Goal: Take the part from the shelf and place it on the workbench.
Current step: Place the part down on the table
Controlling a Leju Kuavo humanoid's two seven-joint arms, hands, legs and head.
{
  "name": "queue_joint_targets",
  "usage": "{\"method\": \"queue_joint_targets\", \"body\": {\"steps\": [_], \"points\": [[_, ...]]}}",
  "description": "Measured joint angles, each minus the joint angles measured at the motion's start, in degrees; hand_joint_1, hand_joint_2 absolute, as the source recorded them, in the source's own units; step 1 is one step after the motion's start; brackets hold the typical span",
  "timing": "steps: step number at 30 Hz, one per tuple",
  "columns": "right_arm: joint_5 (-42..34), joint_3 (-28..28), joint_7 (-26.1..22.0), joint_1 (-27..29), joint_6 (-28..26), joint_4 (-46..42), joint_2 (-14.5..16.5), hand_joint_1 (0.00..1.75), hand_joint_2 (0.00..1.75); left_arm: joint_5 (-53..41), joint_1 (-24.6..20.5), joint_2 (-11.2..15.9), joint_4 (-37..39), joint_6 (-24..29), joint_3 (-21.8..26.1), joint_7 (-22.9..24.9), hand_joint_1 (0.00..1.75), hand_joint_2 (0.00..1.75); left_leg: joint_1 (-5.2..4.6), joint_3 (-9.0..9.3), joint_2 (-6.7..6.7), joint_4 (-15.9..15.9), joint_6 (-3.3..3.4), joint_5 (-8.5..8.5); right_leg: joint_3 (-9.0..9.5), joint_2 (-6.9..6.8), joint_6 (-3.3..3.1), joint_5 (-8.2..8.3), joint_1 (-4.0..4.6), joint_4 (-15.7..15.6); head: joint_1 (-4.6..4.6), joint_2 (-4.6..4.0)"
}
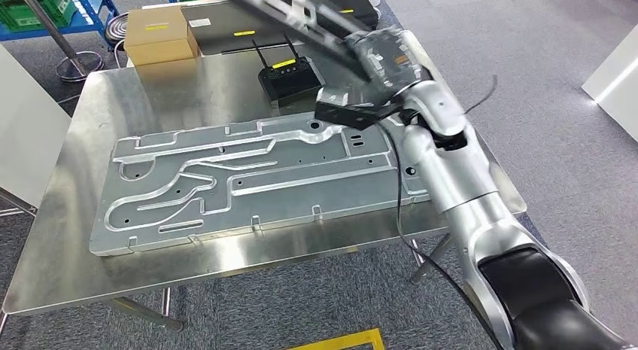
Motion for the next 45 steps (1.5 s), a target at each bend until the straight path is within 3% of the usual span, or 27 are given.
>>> {"method": "queue_joint_targets", "body": {"steps": [1,3,5,8,10,13,15,16,17,18,20,22,25,27,29,30,31,33,35,36,38,40,42,44,45], "points": [[1.5,2.1,0.1,-0.5,0.0,2.6,1.2,1.75,1.75,0.0,0.0,0.0,0.0,-0.1,-0.1,0.0,0.00,1.75,0.00,0.35,0.00,-1.5,0.05,1.64,0.24,0.09,-0.01,-0.18,0.09,0.1,0.00,0.00],[2.8,5.6,-0.5,-1.3,0.4,7.3,3.5,1.75,1.75,0.0,-0.1,0.1,0.0,-0.3,-0.3,0.0,0.00,1.75,-0.02,3.53,0.01,-9.3,0.37,6.20,0.79,0.11,0.14,-0.72,0.21,0.2,0.01,0.00],[3.1,8.6,-1.8,-2.2,1.4,11.6,5.4,1.75,1.75,0.0,-0.2,0.1,0.0,-0.7,-0.7,-0.2,0.00,1.75,-0.20,6.26,-0.01,-15.4,0.82,8.32,0.88,0.06,0.51,-1.15,0.48,0.5,0.00,0.00],[3.1,11.8,-3.1,-2.4,1.8,16.6,7.2,1.75,1.75,0.0,-0.2,0.0,0.0,-0.9,-1.3,-0.5,0.00,1.75,-0.22,6.75,-0.15,-16.6,1.57,8.14,0.67,-0.17,1.24,-1.42,0.67,0.6,0.00,0.00],[3.1,12.9,-3.3,-2.8,1.9,18.8,7.8,1.75,1.75,0.0,-0.2,-0.1,0.0,-1.0,-1.6,-0.6,0.00,1.75,0.01,6.83,-0.19,-16.9,2.11,8.19,0.01,-0.36,1.86,-2.53,0.59,2.1,0.02,0.00],[2.8,14.6,-4.0,-3.8,3.1,22.4,8.3,1.75,1.75,0.0,-0.3,-0.2,0.0,-1.3,-2.2,-0.7,0.00,1.75,0.11,7.02,-0.11,-17.0,2.67,8.06,-4.89,-0.47,2.64,-7.10,0.27,11.9,0.02,0.00],[2.7,15.7,-4.4,-3.4,3.7,24.5,8.3,1.75,1.75,0.0,-0.3,-0.2,0.0,-1.5,-2.7,-0.7,0.00,1.75,0.11,7.10,-0.11,-17.0,2.78,7.91,-8.07,-0.47,2.78,-8.10,0.05,17.0,0.02,0.00],[2.6,16.2,-4.6,-3.2,3.8,25.4,8.3,1.75,1.75,0.0,-0.3,-0.2,0.0,-1.5,-2.9,-0.7,0.00,1.75,0.10,7.13,-0.13,-16.9,2.76,7.83,-8.31,-0.47,2.72,-7.02,-0.02,16.7,0.02,0.00],[2.6,16.6,-4.7,-3.1,4.0,26.1,8.3,1.75,1.75,0.0,-0.3,-0.2,0.0,-1.5,-3.0,-0.7,0.00,1.75,0.09,7.19,-0.15,-16.8,2.69,7.73,-7.42,-0.48,2.55,-5.01,-0.03,14.0,0.02,0.00],[2.4,16.9,-4.9,-3.1,4.2,26.8,8.3,1.75,1.75,0.0,-0.3,-0.3,0.0,-1.5,-3.1,-0.7,0.00,1.75,0.06,7.28,-0.17,-16.7,2.60,7.59,-5.66,-0.50,2.25,-2.62,0.02,9.8,0.02,0.00],[2.0,17.5,-5.2,-3.3,4.6,28.0,8.4,1.75,1.75,0.0,-0.4,-0.3,0.0,-1.5,-3.3,-0.7,0.00,1.75,-0.12,7.39,-0.17,-16.5,2.29,7.34,-2.49,-0.57,1.70,0.26,0.34,2.8,0.02,0.00],[1.8,18.1,-5.5,-3.3,5.0,29.4,8.5,1.75,1.75,0.0,-0.4,-0.3,0.0,-1.5,-3.5,-0.7,0.00,1.75,-0.17,7.43,-0.13,-16.6,1.80,7.28,-1.65,-0.56,1.37,0.50,0.70,0.9,0.02,0.00],[1.8,19.0,-5.9,-3.1,5.7,31.3,8.5,1.75,1.75,0.0,-0.3,-0.4,0.0,-1.6,-3.8,-1.1,0.00,1.75,-0.13,7.23,-0.07,-15.9,0.94,6.55,-1.23,-0.49,0.59,0.93,0.36,0.0,0.01,0.00],[1.8,19.6,-6.1,-2.9,5.8,32.2,8.5,1.75,1.75,0.0,-0.3,-0.3,0.0,-1.6,-4.0,-1.4,0.00,1.75,-0.02,5.13,-0.03,-11.1,0.53,3.72,-0.84,-0.54,0.16,1.13,0.09,-0.5,0.01,0.00],[1.9,20.1,-6.1,-2.4,5.7,33.2,8.5,1.75,1.75,0.0,-0.3,-0.3,0.0,-1.6,-4.1,-1.5,0.00,1.75,0.07,1.50,-0.01,-3.4,0.18,0.41,-0.81,-0.54,0.01,1.09,0.08,-0.5,0.00,0.00],[2.0,20.4,-6.2,-2.2,5.7,33.6,8.4,1.75,1.75,0.0,-0.2,-0.3,0.0,-1.6,-4.2,-1.6,0.00,1.75,0.13,0.28,0.00,-1.0,0.05,-0.13,-0.80,-0.53,0.01,1.06,0.09,-0.4,0.00,0.00],[2.0,20.6,-6.2,-1.9,5.6,33.9,8.4,1.75,1.75,0.0,-0.2,-0.3,0.0,-1.6,-4.2,-1.7,0.00,1.75,0.20,0.01,0.00,-0.7,-0.06,0.39,-0.79,-0.49,0.06,1.00,0.08,-0.3,0.00,0.00],[2.1,20.9,-6.3,-1.8,5.3,34.4,8.3,1.75,1.75,0.0,-0.1,-0.2,0.0,-1.6,-4.2,-2.0,0.00,1.75,0.43,2.94,0.01,-6.8,-0.17,4.13,-0.72,-0.36,0.35,0.72,-0.03,0.0,0.00,0.00],[2.2,21.1,-6.4,-1.8,4.7,34.8,8.2,1.75,1.75,0.0,-0.2,-0.2,0.0,-1.6,-4.2,-2.3,0.00,1.75,0.47,6.59,-0.08,-13.8,0.09,6.57,-0.80,-0.18,0.91,0.30,0.10,0.6,0.01,0.00],[2.3,21.2,-6.4,-1.8,4.2,35.0,8.2,1.75,1.75,0.0,-0.3,-0.2,0.0,-1.6,-4.2,-2.5,0.00,1.75,0.45,7.49,-0.14,-15.6,0.38,6.86,-0.86,-0.10,1.19,0.18,0.21,0.8,0.01,0.00],[2.6,21.3,-6.4,-1.6,3.4,35.5,7.9,1.75,1.75,0.0,-0.2,-0.2,0.0,-1.6,-4.2,-2.9,0.00,1.75,0.29,7.69,-0.20,-16.0,1.20,6.74,-0.88,0.06,1.69,0.21,0.33,0.9,0.01,0.00],[2.8,21.5,-6.4,-1.5,2.7,35.8,7.8,0.87,0.87,0.0,-0.3,-0.3,0.0,-1.5,-4.2,-3.3,0.00,1.75,0.37,7.79,-0.07,-16.2,1.89,6.92,-1.03,0.04,2.30,-0.31,0.21,1.4,0.01,0.00],[2.9,21.8,-6.4,-1.4,2.1,36.1,7.6,0.00,0.00,0.0,-0.3,-0.3,0.0,-1.3,-4.2,-3.7,0.00,1.75,0.47,7.81,0.08,-16.4,2.46,7.12,-2.90,-0.13,2.90,-2.97,0.02,5.6,0.01,0.00],[3.1,22.2,-6.5,-0.8,1.2,36.5,7.5,0.00,0.00,0.0,-0.3,-0.3,0.0,-0.9,-4.2,-4.1,0.00,1.75,0.40,7.71,0.16,-16.4,2.70,7.16,-6.53,-0.25,3.26,-6.65,-0.09,13.4,0.01,0.00],[3.2,22.3,-6.6,-0.4,0.6,36.6,7.4,0.00,0.00,0.0,-0.2,-0.3,0.0,-0.7,-4.2,-4.3,0.00,1.75,0.35,7.67,0.17,-16.3,2.74,7.17,-7.97,-0.26,3.30,-7.62,-0.11,16.4,0.01,0.00]]}}
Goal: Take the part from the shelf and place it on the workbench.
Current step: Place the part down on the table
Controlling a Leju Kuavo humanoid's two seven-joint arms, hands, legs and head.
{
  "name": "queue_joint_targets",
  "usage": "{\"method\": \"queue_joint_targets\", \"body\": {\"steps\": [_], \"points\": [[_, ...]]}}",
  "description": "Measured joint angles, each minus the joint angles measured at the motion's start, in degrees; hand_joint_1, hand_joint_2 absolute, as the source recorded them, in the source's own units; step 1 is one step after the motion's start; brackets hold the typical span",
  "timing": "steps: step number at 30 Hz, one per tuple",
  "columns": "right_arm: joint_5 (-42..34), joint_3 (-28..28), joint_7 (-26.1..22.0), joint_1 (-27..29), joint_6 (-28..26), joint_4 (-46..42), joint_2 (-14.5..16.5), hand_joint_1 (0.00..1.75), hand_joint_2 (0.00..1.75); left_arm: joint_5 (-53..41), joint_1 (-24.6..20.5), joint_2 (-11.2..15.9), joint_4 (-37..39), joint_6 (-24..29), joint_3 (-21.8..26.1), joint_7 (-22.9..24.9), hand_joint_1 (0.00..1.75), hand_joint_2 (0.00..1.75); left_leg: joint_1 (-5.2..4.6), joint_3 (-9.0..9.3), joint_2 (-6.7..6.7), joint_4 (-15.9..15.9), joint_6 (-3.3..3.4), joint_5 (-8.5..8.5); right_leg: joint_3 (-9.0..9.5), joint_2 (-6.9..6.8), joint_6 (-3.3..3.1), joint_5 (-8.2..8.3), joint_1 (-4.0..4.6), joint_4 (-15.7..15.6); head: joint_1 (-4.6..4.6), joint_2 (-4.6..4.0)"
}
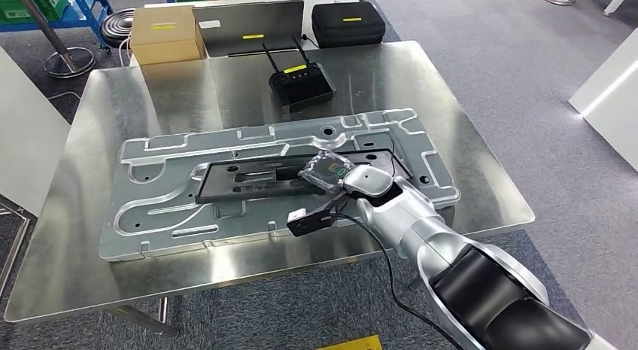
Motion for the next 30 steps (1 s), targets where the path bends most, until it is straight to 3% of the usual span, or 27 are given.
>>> {"method": "queue_joint_targets", "body": {"steps": [1,2,4,6,9,11,14,15,16,17,20,22,26,27,30], "points": [[0.0,0.1,-0.1,0.3,-0.6,0.1,-0.1,0.00,0.00,0.0,0.0,0.0,0.0,0.2,0.0,-0.1,0.00,1.31,-0.05,0.00,0.00,0.0,0.01,0.00,-0.47,-0.01,-0.09,0.14,0.01,1.0,0.00,0.00],[0.1,0.2,-0.1,0.5,-1.1,0.2,-0.1,0.00,0.00,0.0,0.0,0.0,0.0,0.3,0.0,-0.1,0.00,0.87,-0.13,0.04,-0.01,0.0,0.02,0.01,0.32,-0.02,-0.33,1.38,0.06,-0.5,0.00,0.00],[0.1,0.2,-0.1,0.6,-2.3,0.2,-0.1,0.00,0.00,0.0,0.0,-0.1,0.0,0.4,0.0,-0.3,0.00,0.00,-0.34,0.17,-0.01,0.0,-0.02,0.03,4.41,-0.06,-1.24,5.02,0.34,-8.4,-0.01,0.00],[0.1,0.2,-0.1,0.7,-4.0,0.2,-0.1,0.00,0.00,0.0,-0.1,-0.2,0.0,0.4,-0.1,-0.5,0.00,0.00,-0.53,0.14,-0.02,0.0,-0.32,0.10,7.50,-0.31,-2.00,7.01,0.72,-14.6,-0.01,0.00],[-0.1,0.2,0.4,1.0,-8.5,0.0,0.1,0.00,0.00,0.0,0.0,-0.2,0.0,0.6,-0.1,-0.6,0.00,0.00,-0.50,0.04,-0.03,-0.3,-1.22,0.31,7.96,-0.51,-2.45,7.57,0.82,-16.1,-0.01,0.00],[-0.4,0.2,0.7,1.2,-12.4,-0.5,0.2,0.00,0.00,0.0,0.0,-0.2,0.0,0.7,-0.1,-0.6,0.00,0.00,-0.47,-0.47,-0.03,1.0,-1.78,-0.73,8.30,-0.55,-2.94,8.14,0.46,-17.0,-0.01,0.00],[-1.4,0.0,0.2,1.6,-16.2,-1.7,0.4,0.00,0.00,0.0,0.1,-0.2,0.0,0.9,-0.1,-0.6,0.00,0.00,-0.31,-4.68,-0.05,10.7,-2.43,-6.01,8.48,-0.60,-3.33,8.47,0.25,-17.5,-0.01,0.00],[-2.4,-0.3,-0.5,2.1,-17.5,-2.4,0.4,0.00,0.00,0.0,0.1,-0.2,0.0,1.0,-0.1,-0.6,0.00,0.00,-0.25,-6.21,-0.04,14.1,-2.63,-7.25,8.45,-0.60,-3.32,8.46,0.25,-17.5,-0.01,0.00],[-3.5,-0.9,-1.4,2.8,-18.8,-3.3,0.2,0.00,0.00,0.0,0.3,-0.2,0.0,1.0,-0.1,-0.6,0.00,0.00,-0.16,-6.96,-0.03,15.7,-2.79,-7.46,8.45,-0.59,-3.27,8.42,0.24,-17.4,-0.01,0.00],[-4.7,-1.8,-2.2,3.4,-19.9,-4.6,-0.1,0.00,0.00,0.0,0.4,-0.2,0.0,0.9,-0.1,-0.6,0.00,0.00,-0.05,-6.63,-0.02,15.1,-2.92,-6.56,8.44,-0.57,-3.17,8.34,0.20,-17.3,-0.01,0.00],[-7.8,-4.6,-4.7,4.7,-21.9,-8.5,-0.9,0.00,0.00,0.0,0.5,-0.1,0.0,0.9,-0.1,-0.6,0.00,0.00,0.23,-1.13,-0.03,4.2,-3.00,-1.44,8.31,-0.49,-2.48,7.69,0.14,-16.3,-0.01,0.00],[-12.4,-7.0,-7.6,6.6,-24.8,-12.8,-2.0,0.00,0.00,0.0,0.5,-0.2,0.0,1.0,0.0,-0.5,0.00,0.00,0.20,0.78,-0.17,0.3,-2.40,-0.65,8.06,-0.48,-1.88,7.37,0.37,-15.8,-0.01,0.00],[-20.4,-14.5,-11.5,13.6,-29.1,-27.9,-6.0,0.00,0.00,0.0,0.9,-0.4,0.0,1.2,0.2,-0.4,0.00,0.00,0.20,0.79,-0.48,0.1,-0.73,-0.65,7.67,-0.60,-0.63,6.22,0.25,-14.7,0.00,0.00],[-21.0,-16.2,-11.8,15.2,-29.7,-31.3,-6.9,0.00,0.00,0.0,1.0,-0.4,0.0,1.3,0.3,-0.4,0.00,0.00,0.27,0.79,-0.48,0.0,-0.40,-0.57,6.78,-0.58,-0.28,4.89,0.16,-12.6,-0.01,0.00],[-23.2,-22.7,-13.6,22.9,-32.5,-43.0,-9.9,0.00,0.00,0.0,1.3,-0.5,0.0,1.3,1.0,-0.6,0.00,0.00,0.22,0.77,-0.56,-0.1,0.14,-0.68,1.55,-0.55,0.41,-0.16,0.01,-1.8,-0.01,0.00]]}}
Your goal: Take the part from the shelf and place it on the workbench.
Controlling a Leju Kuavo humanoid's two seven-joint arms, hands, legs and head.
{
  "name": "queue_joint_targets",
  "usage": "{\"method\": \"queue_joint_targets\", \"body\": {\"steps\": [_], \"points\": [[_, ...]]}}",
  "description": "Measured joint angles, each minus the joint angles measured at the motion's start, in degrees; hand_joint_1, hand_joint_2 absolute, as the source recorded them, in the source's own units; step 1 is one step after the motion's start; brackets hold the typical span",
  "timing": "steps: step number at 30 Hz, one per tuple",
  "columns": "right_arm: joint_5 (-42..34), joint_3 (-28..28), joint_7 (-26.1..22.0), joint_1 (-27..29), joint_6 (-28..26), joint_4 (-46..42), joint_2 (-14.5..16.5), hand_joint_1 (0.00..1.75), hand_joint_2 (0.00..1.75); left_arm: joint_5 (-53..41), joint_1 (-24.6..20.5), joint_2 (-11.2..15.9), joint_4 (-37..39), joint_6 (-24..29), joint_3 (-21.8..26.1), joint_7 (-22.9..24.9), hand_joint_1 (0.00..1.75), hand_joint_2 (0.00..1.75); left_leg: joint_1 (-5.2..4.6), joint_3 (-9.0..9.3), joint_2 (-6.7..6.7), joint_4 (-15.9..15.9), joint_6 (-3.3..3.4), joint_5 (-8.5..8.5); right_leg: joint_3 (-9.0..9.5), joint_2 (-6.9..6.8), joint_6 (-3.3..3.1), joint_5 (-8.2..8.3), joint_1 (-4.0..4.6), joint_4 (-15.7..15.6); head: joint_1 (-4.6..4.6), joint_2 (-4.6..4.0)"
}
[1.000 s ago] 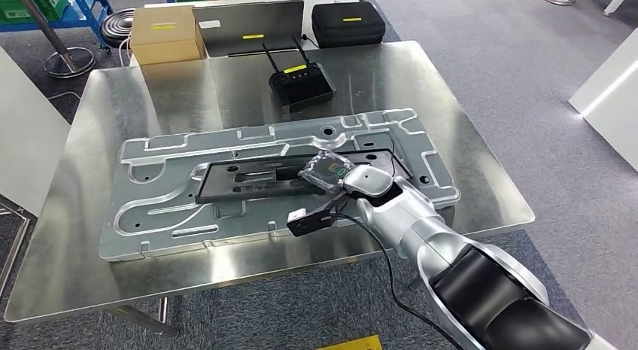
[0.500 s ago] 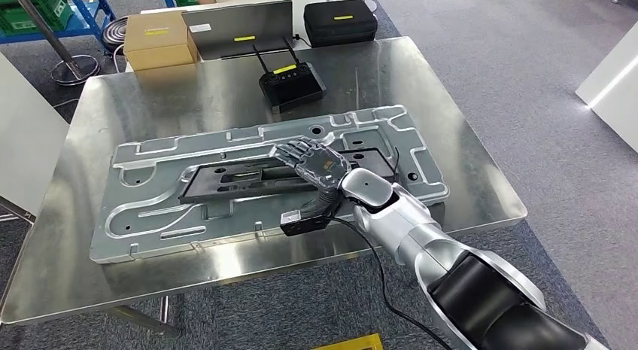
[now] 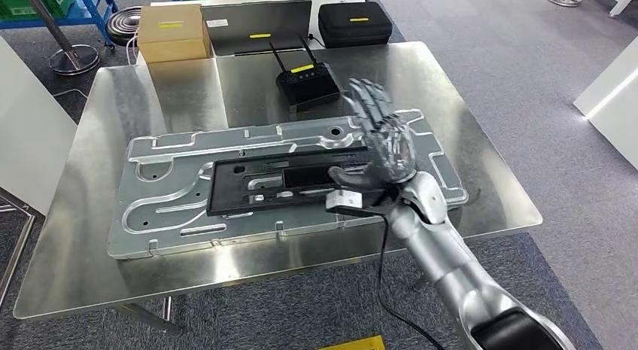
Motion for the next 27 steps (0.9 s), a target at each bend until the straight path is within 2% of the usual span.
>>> {"method": "queue_joint_targets", "body": {"steps": [1,2,3,5,6,7,9,11,13,15,16,17,18,20,21,22,25,26,27], "points": [[-1.3,-2.9,-1.1,3.5,-0.5,-4.3,-0.9,0.00,0.00,0.0,0.2,-0.1,0.0,0.0,0.4,-0.1,0.00,0.00,-0.04,0.03,-0.11,0.0,0.09,-0.06,-1.20,0.00,0.04,-0.42,0.00,2.2,0.01,0.00],[-2.8,-6.0,-2.2,7.0,-0.8,-8.3,-1.8,0.00,0.00,0.0,0.5,-0.1,0.0,0.0,0.8,-0.1,0.00,0.00,-0.10,0.08,-0.24,0.0,0.16,-0.13,-1.32,0.01,-0.06,0.32,0.02,2.1,0.00,0.00],[-4.5,-9.0,-3.5,10.4,-0.8,-12.0,-2.6,0.00,0.00,0.0,0.7,-0.2,0.0,0.0,1.2,-0.2,0.00,0.00,-0.20,0.17,-0.38,0.0,0.20,-0.21,-0.25,0.00,-0.33,2.05,0.08,-0.4,0.01,0.00],[-7.5,-14.8,-5.4,15.8,-0.8,-18.3,-4.1,0.00,0.00,0.0,1.0,-0.4,0.0,0.0,1.9,-0.5,0.00,0.00,-0.48,0.41,-0.51,0.0,0.13,-0.41,3.75,-0.05,-1.30,5.89,0.44,-8.8,0.01,0.00],[-8.4,-17.1,-6.0,17.9,-0.8,-20.9,-4.6,0.00,0.00,0.0,1.1,-0.6,0.0,0.0,2.3,-0.6,0.00,0.00,-0.64,0.50,-0.50,0.0,-0.02,-0.54,5.26,-0.11,-1.73,7.06,0.64,-12.0,0.01,0.00],[-8.9,-19.1,-6.2,19.5,-0.8,-23.0,-5.0,0.00,0.00,0.0,1.2,-0.7,0.0,0.0,2.6,-0.6,0.00,0.00,-0.72,0.58,-0.41,0.0,-0.24,-0.66,6.07,-0.12,-2.03,7.53,0.81,-13.8,0.01,0.00],[-9.2,-22.0,-6.2,22.1,-0.9,-26.1,-5.5,0.00,0.00,0.0,1.3,-0.7,0.0,0.0,3.1,-0.9,0.00,0.00,-0.79,0.85,-0.12,-0.2,-0.78,-0.81,6.28,0.01,-2.32,7.64,0.90,-14.4,0.01,0.00],[-9.8,-24.5,-6.2,24.8,-0.9,-28.5,-5.7,0.00,0.00,0.0,1.2,-0.8,0.0,-0.3,3.6,-1.3,0.00,0.00,-0.81,0.98,0.17,0.3,-1.30,-1.49,6.84,0.08,-2.68,7.92,0.53,-15.2,0.00,0.00],[-11.4,-27.9,-6.2,28.4,-0.9,-30.5,-5.7,0.00,0.00,0.0,1.2,-0.9,0.0,-0.6,4.2,-1.9,0.00,0.00,-0.80,-0.66,0.33,4.7,-1.75,-4.48,7.41,-0.20,-3.04,8.16,0.19,-15.9,0.01,0.00],[-13.4,-32.2,-6.2,32.5,-0.9,-31.8,-5.5,0.00,0.00,0.0,1.4,-0.9,0.0,-1.0,4.9,-2.4,0.00,0.00,-0.70,-4.01,0.35,12.3,-2.14,-8.46,7.43,-0.56,-3.22,8.08,0.25,-15.9,0.00,0.00],[-14.2,-34.6,-6.3,34.5,-0.8,-32.1,-5.2,0.00,0.00,0.0,1.6,-0.9,0.0,-1.2,5.2,-2.6,0.00,0.00,-0.65,-5.16,0.36,15.0,-2.29,-9.42,7.38,-0.67,-3.24,8.04,0.25,-15.8,0.00,0.00],[-14.8,-36.8,-6.3,36.3,-0.6,-32.1,-4.8,0.00,0.00,0.0,1.8,-0.9,0.0,-1.3,5.4,-2.6,0.00,0.00,-0.60,-5.34,0.36,15.7,-2.37,-9.24,7.34,-0.70,-3.20,8.00,0.25,-15.7,0.00,0.00],[-15.2,-39.1,-6.3,37.9,-0.4,-32.0,-4.3,0.00,0.00,0.0,2.0,-0.9,0.0,-1.4,5.6,-2.6,0.00,0.00,-0.57,-4.31,0.36,14.0,-2.38,-7.99,7.33,-0.68,-3.12,7.96,0.22,-15.6,0.00,0.00],[-15.5,-43.1,-6.3,40.5,0.0,-31.5,-3.3,0.00,0.00,0.0,2.0,-0.9,0.0,-1.5,5.8,-2.6,0.00,0.00,-0.57,0.03,0.34,5.9,-2.10,-4.53,7.30,-0.58,-2.81,7.72,0.21,-15.2,-0.01,0.00],[-15.5,-44.7,-6.3,41.5,0.0,-31.3,-2.8,0.00,0.00,0.0,2.0,-0.9,0.0,-1.6,5.9,-2.6,0.00,0.00,-0.64,1.82,0.33,2.4,-1.77,-3.38,7.24,-0.46,-2.57,7.61,0.25,-14.9,0.00,0.00],[-15.5,-46.0,-6.3,42.3,0.0,-31.0,-2.5,0.00,0.00,0.0,2.0,-0.9,0.0,-1.6,6.0,-2.5,0.00,0.00,-0.75,2.92,0.32,0.2,-1.41,-2.80,7.17,-0.31,-2.27,7.58,0.31,-14.7,0.00,0.00],[-15.0,-48.8,-6.3,43.5,0.3,-30.4,-1.7,0.00,0.00,0.0,1.9,-1.0,0.0,-1.6,6.1,-2.4,0.00,0.00,-0.97,3.19,0.44,-0.7,-0.32,-2.21,7.11,0.01,-1.27,7.76,0.27,-14.6,0.00,0.00],[-14.5,-49.7,-6.3,43.6,0.7,-30.1,-1.2,0.00,0.00,0.0,1.9,-1.0,0.0,-1.6,6.1,-2.4,0.00,0.00,-0.92,3.16,0.54,-0.9,0.07,-1.88,6.97,0.07,-0.93,7.23,0.17,-14.2,0.01,0.00],[-13.9,-50.8,-6.3,43.7,1.3,-29.7,-0.7,0.00,0.00,0.0,1.8,-1.0,0.0,-1.7,6.1,-2.4,0.00,0.00,-0.82,3.02,0.65,-1.1,0.47,-1.51,6.46,0.11,-0.58,5.95,0.06,-13.0,0.01,0.00]]}}
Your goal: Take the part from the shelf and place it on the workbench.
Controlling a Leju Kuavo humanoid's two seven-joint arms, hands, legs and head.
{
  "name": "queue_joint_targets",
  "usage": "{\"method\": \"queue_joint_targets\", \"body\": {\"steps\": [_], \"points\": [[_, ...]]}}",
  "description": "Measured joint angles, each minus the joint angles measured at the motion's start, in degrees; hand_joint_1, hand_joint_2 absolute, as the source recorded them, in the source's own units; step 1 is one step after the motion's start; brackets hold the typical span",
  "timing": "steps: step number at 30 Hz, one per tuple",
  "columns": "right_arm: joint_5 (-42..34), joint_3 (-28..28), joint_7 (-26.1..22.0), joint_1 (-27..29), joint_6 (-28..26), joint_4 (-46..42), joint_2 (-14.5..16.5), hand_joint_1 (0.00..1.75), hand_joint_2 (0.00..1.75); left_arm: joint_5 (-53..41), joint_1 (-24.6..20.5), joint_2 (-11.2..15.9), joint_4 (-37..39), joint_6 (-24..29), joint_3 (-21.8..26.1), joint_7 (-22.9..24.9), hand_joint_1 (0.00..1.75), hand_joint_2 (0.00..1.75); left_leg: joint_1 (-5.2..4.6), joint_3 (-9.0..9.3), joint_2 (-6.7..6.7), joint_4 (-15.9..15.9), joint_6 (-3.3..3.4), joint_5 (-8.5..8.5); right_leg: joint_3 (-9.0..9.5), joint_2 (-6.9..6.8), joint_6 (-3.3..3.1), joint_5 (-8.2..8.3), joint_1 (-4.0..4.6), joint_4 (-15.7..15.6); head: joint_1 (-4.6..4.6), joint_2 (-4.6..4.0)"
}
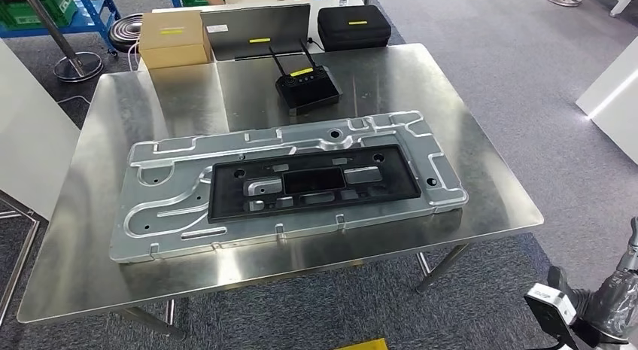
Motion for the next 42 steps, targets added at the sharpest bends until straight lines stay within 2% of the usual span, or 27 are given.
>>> {"method": "queue_joint_targets", "body": {"steps": [1,3,4,5,6,9,11,14,15,17,19,20,21,22,24,26,29,30,31,34,35,36,37,38,40,41,42], "points": [[0.6,-1.1,0.0,0.0,0.6,0.4,0.5,0.00,0.00,0.0,-0.1,0.0,0.0,0.0,0.0,0.0,0.00,0.00,0.09,-0.25,0.10,-0.1,0.33,0.36,-0.95,0.03,0.31,-2.01,-0.14,2.4,0.01,0.00],[2.0,-2.8,0.0,0.1,1.7,1.4,1.7,0.00,0.00,0.0,-0.1,0.0,0.0,-0.1,0.0,0.1,0.00,0.00,0.01,-1.08,0.15,-0.1,0.57,0.89,-3.86,0.00,0.75,-6.68,-0.39,10.0,0.01,0.00],[2.6,-3.4,0.0,0.1,2.1,1.9,2.3,0.00,0.00,0.0,-0.1,-0.1,0.0,-0.1,0.0,0.2,0.00,0.00,-0.03,-1.52,0.15,-0.1,0.54,1.17,-4.96,-0.01,0.88,-8.14,-0.49,13.2,0.01,0.00],[3.2,-3.8,0.0,0.1,2.3,2.5,2.9,0.00,0.00,0.0,-0.1,-0.1,0.0,-0.2,0.0,0.2,0.00,0.00,-0.06,-1.94,0.17,-0.1,0.46,1.45,-5.16,-0.01,0.96,-8.52,-0.57,14.8,0.01,0.00],[3.8,-4.1,0.0,0.1,2.4,3.3,3.3,0.00,0.00,0.0,-0.1,-0.1,0.0,-0.3,0.0,0.2,0.00,0.00,-0.07,-2.30,0.17,0.0,0.36,1.72,-4.11,-0.02,0.95,-7.79,-0.62,13.9,0.01,0.00],[5.8,-4.6,0.0,-0.2,2.5,6.4,4.2,0.00,0.00,0.0,-0.1,-0.2,0.0,-0.4,0.0,0.2,0.00,0.00,-0.09,-2.89,0.18,-0.1,-0.20,2.49,4.06,-0.05,0.36,-3.59,-0.51,1.6,0.00,0.00],[6.7,-5.3,0.0,-0.6,2.8,9.2,4.7,0.00,0.00,0.0,-0.2,-0.3,0.0,-0.4,0.0,0.3,0.00,0.00,-0.08,-2.94,0.16,-0.2,-0.81,3.07,6.62,-0.02,-0.26,-2.46,-0.08,-2.9,-0.01,0.00],[4.1,-7.2,0.0,-1.6,5.6,15.6,5.2,0.00,0.00,0.0,-0.1,-0.5,0.0,-0.1,-0.1,0.8,0.00,0.00,0.03,-3.19,0.12,-0.3,-1.91,3.74,6.01,-0.06,-1.34,-1.44,0.16,-3.6,-0.02,0.00],[1.7,-7.9,0.0,-1.9,7.5,18.0,5.4,0.00,0.00,0.0,-0.1,-0.6,0.0,0.0,-0.1,1.0,0.00,0.00,0.04,-3.57,0.09,0.3,-2.20,2.97,5.67,-0.13,-1.82,-0.91,0.08,-3.8,-0.02,0.00],[-2.9,-9.0,0.0,-2.3,11.2,22.1,5.9,0.00,0.00,0.0,0.0,-0.7,0.0,0.1,-0.1,1.2,0.00,0.00,0.09,-5.28,0.03,4.9,-2.52,-1.44,4.60,-0.26,-2.59,0.26,-0.06,-4.1,-0.02,0.00],[-6.0,-10.1,0.0,-2.7,14.2,25.7,6.2,0.00,0.00,0.0,0.0,-0.8,0.0,0.3,-0.2,1.3,0.00,0.00,0.10,-7.36,0.01,12.5,-2.76,-6.64,3.13,-0.29,-2.91,1.17,0.11,-3.8,-0.03,0.00],[-7.1,-10.7,0.0,-2.8,15.4,27.3,6.4,0.00,0.00,0.0,0.0,-0.8,0.0,0.3,-0.2,1.3,0.00,0.00,0.11,-7.64,0.01,15.1,-2.84,-7.75,2.37,-0.30,-2.92,1.58,0.19,-3.6,-0.02,0.00],[-7.9,-11.2,0.0,-2.9,16.1,28.8,6.4,0.00,0.00,0.0,0.0,-0.8,0.0,0.3,-0.2,1.4,0.00,0.00,0.12,-6.96,0.01,15.7,-2.84,-7.61,1.64,-0.29,-2.88,1.95,0.25,-3.4,-0.03,0.00],[-8.3,-11.6,0.0,-3.1,16.5,30.1,6.5,0.00,0.00,0.0,0.0,-0.8,0.0,0.4,-0.2,1.4,0.00,0.00,0.11,-5.15,0.01,14.1,-2.74,-6.52,0.93,-0.29,-2.80,2.28,0.30,-3.1,-0.03,0.00],[-8.7,-12.2,0.0,-3.3,16.6,32.1,6.6,0.00,0.00,0.0,-0.1,-0.8,0.0,0.4,-0.2,1.4,0.00,0.00,-0.01,0.67,0.33,6.0,-2.23,-4.35,-0.29,-0.41,-2.57,2.82,0.45,-2.3,-0.03,0.00],[-8.6,-12.5,0.0,-3.6,16.3,34.0,6.6,0.00,0.00,0.0,-0.4,-0.8,0.0,0.5,-0.2,1.5,0.00,0.00,-0.35,4.36,1.01,0.1,-1.53,-3.63,-0.79,-0.72,-2.16,3.30,0.56,-1.8,-0.02,0.00],[-6.9,-12.8,0.0,-4.3,15.5,38.1,6.2,0.00,0.00,0.0,-0.7,-0.9,0.0,0.7,-0.3,1.7,0.00,0.00,-0.53,4.12,0.89,-1.0,-0.51,-2.92,-0.91,-1.22,-1.13,4.04,0.43,-1.6,-0.02,0.00],[-6.2,-12.9,0.0,-4.5,15.3,39.5,6.1,0.00,0.00,0.0,-0.8,-0.9,0.0,0.7,-0.3,1.8,0.00,0.00,-0.44,3.69,0.65,-1.1,-0.13,-2.35,-1.20,-1.16,-0.70,3.45,0.34,-1.3,-0.02,0.00],[-5.7,-13.2,0.0,-4.7,15.2,40.8,5.9,0.00,0.00,0.0,-0.8,-0.9,0.0,0.8,-0.3,1.8,0.00,0.00,-0.34,3.14,0.48,-1.3,0.23,-1.66,-1.71,-1.01,-0.32,1.86,0.25,-0.1,-0.02,0.00],[-5.5,-13.6,0.0,-5.2,14.9,44.8,5.2,0.00,0.00,0.0,-0.7,-1.0,0.0,0.8,-0.3,1.8,0.00,0.00,-0.28,0.79,0.03,-1.3,0.72,0.31,-4.55,-0.55,0.64,-6.31,-0.15,9.5,-0.02,0.00],[-5.7,-13.7,0.0,-5.5,14.7,46.1,5.0,0.00,0.00,0.0,-0.7,-1.0,0.0,0.8,-0.3,1.8,0.00,0.00,-0.29,-0.01,-0.06,-1.2,0.67,0.89,-5.08,-0.52,0.85,-7.73,-0.26,12.6,-0.02,0.00],[-6.0,-13.7,0.0,-5.7,14.5,47.4,4.9,0.00,0.00,0.0,-0.6,-1.0,0.0,0.8,-0.3,1.7,0.00,0.00,-0.29,-0.79,-0.14,-1.1,0.55,1.44,-4.76,-0.51,0.98,-7.76,-0.37,14.0,-0.02,0.00],[-6.2,-13.8,0.0,-5.9,14.3,48.6,4.7,0.00,0.00,0.0,-0.5,-1.0,0.0,0.8,-0.3,1.7,0.00,0.00,-0.28,-1.51,-0.20,-1.0,0.42,1.92,-3.55,-0.49,1.04,-6.78,-0.47,13.6,-0.02,0.00],[-6.3,-13.8,0.0,-6.1,14.0,49.8,4.5,0.00,0.00,0.0,-0.5,-1.0,0.0,0.8,-0.3,1.7,0.00,0.00,-0.26,-2.20,-0.25,-0.8,0.24,2.35,-1.06,-0.47,1.00,-5.16,-0.56,10.7,-0.02,0.00],[-6.3,-13.9,0.0,-6.6,13.6,52.1,3.9,0.00,0.00,0.0,-0.6,-1.0,0.0,0.8,-0.3,1.6,0.00,0.00,-0.27,-3.21,-0.32,-0.4,-0.28,3.11,4.96,-0.18,0.60,-3.51,-0.52,2.1,-0.04,0.00],[-6.3,-13.9,0.0,-6.8,13.5,53.1,3.7,0.00,0.00,0.0,-0.6,-1.0,0.0,0.7,-0.3,1.5,0.00,0.00,-0.28,-3.46,-0.33,-0.3,-0.61,3.47,7.07,-0.01,0.26,-3.25,-0.39,-1.3,-0.04,0.00],[-6.3,-14.0,0.0,-7.0,13.3,54.1,3.5,0.00,0.00,0.0,-0.7,-1.0,0.0,0.7,-0.3,1.4,0.00,0.00,-0.28,-3.57,-0.33,-0.2,-0.96,3.86,7.99,0.13,-0.13,-3.49,-0.20,-3.0,-0.06,0.00]]}}
